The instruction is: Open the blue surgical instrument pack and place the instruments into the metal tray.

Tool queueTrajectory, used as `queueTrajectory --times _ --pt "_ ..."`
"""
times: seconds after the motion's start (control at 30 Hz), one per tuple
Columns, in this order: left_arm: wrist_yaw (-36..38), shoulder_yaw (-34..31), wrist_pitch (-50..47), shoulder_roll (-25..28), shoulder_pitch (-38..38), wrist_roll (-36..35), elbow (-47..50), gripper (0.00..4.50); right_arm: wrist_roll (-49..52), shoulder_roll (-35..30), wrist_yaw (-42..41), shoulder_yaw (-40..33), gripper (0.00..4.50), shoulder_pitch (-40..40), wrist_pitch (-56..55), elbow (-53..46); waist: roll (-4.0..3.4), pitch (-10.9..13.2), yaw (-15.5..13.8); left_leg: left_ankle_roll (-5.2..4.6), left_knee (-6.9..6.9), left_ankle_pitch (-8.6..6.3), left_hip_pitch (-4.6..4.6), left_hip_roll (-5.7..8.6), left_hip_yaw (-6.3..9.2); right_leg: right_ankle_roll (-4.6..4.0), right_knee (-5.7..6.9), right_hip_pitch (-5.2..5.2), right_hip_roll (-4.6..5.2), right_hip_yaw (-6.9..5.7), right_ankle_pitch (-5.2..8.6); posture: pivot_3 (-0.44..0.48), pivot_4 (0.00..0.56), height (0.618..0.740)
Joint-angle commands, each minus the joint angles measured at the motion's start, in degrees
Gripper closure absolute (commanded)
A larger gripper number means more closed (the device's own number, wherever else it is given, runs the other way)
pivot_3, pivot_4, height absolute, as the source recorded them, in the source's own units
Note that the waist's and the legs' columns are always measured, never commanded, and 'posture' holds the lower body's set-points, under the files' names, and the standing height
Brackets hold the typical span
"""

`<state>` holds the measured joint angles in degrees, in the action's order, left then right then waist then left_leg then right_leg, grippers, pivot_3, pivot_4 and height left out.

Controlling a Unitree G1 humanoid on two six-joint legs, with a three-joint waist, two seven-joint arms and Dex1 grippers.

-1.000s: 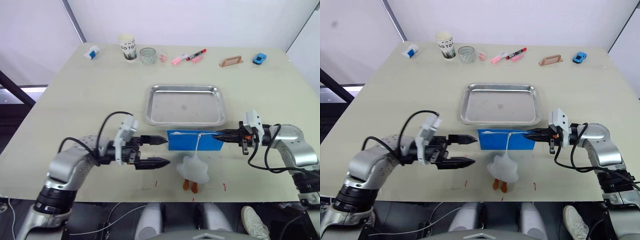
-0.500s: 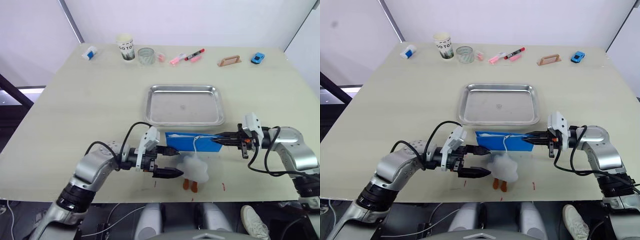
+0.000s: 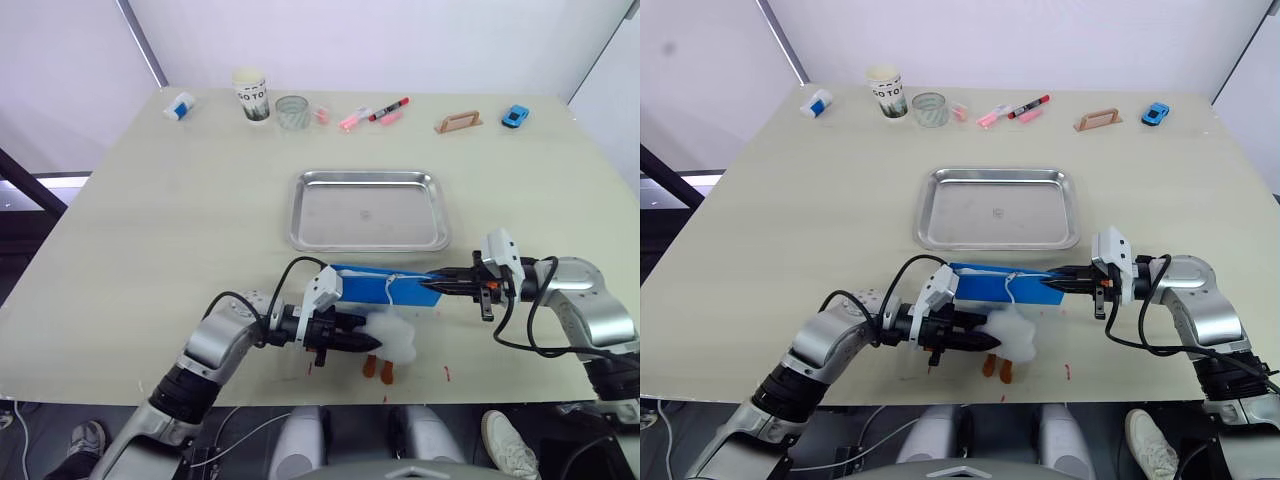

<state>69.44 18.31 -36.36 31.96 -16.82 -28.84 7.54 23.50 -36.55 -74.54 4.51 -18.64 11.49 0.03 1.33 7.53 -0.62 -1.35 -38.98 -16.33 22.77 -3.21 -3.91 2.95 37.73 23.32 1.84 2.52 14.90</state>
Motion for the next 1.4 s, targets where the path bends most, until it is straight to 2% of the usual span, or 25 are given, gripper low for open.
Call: queueTrajectory --times 0.03,0.23,0.53,0.9,1.1,1.4 --pt "4.46 -3.99 -0.75 2.23 -0.62 -5.16 4.76 4.42 0.46 0.10 0.05 0.65 4.50 0.45 0.77 -2.21 0.00 0.00 -0.03 0.00 0.00 0.00 0.00 0.00 0.00 0.00 0.00 0.00 0.00 0.00 0.00 0.000 0.150 0.740" --pt "9.81 -10.30 -4.29 7.63 0.26 -13.43 7.77 4.42 0.58 0.23 -0.17 0.64 4.50 0.74 0.94 -2.72 -0.01 0.00 0.04 0.00 0.00 0.00 0.00 -0.03 0.00 0.00 0.00 0.00 0.00 -0.01 0.00 0.000 0.150 0.740" --pt "9.20 -20.70 -10.34 12.72 -1.82 -22.61 7.69 4.42 -0.19 0.10 -1.42 1.16 4.50 1.24 -0.55 -1.52 0.00 0.01 0.01 0.00 0.00 0.00 0.00 -0.02 0.01 0.00 0.00 0.00 0.01 -0.02 0.01 0.000 0.150 0.740" --pt "5.76 -28.33 -11.17 15.68 -5.68 -21.81 -3.10 4.42 -0.23 0.53 -2.28 1.70 4.50 0.85 -1.86 0.15 0.00 0.01 0.32 0.00 0.00 0.00 -0.01 -0.03 0.01 0.00 0.00 0.01 -0.01 -0.03 0.01 0.000 0.150 0.740" --pt "6.02 -29.55 -9.43 17.55 -4.66 -19.27 -7.64 4.42 -0.29 0.58 -2.66 1.72 4.50 0.59 -2.28 1.18 0.01 0.00 0.37 0.00 0.00 0.00 -0.01 -0.03 0.00 0.00 0.00 0.01 0.00 -0.03 0.01 0.000 0.150 0.740" --pt "6.27 -30.92 -7.22 18.71 1.28 -16.23 -10.53 4.42 0.30 0.91 -2.72 1.11 4.50 0.01 -2.64 2.36 0.02 0.00 0.48 0.00 0.00 0.00 0.00 -0.03 -0.01 -0.01 0.00 0.01 0.03 -0.04 0.01 0.000 0.150 0.740"
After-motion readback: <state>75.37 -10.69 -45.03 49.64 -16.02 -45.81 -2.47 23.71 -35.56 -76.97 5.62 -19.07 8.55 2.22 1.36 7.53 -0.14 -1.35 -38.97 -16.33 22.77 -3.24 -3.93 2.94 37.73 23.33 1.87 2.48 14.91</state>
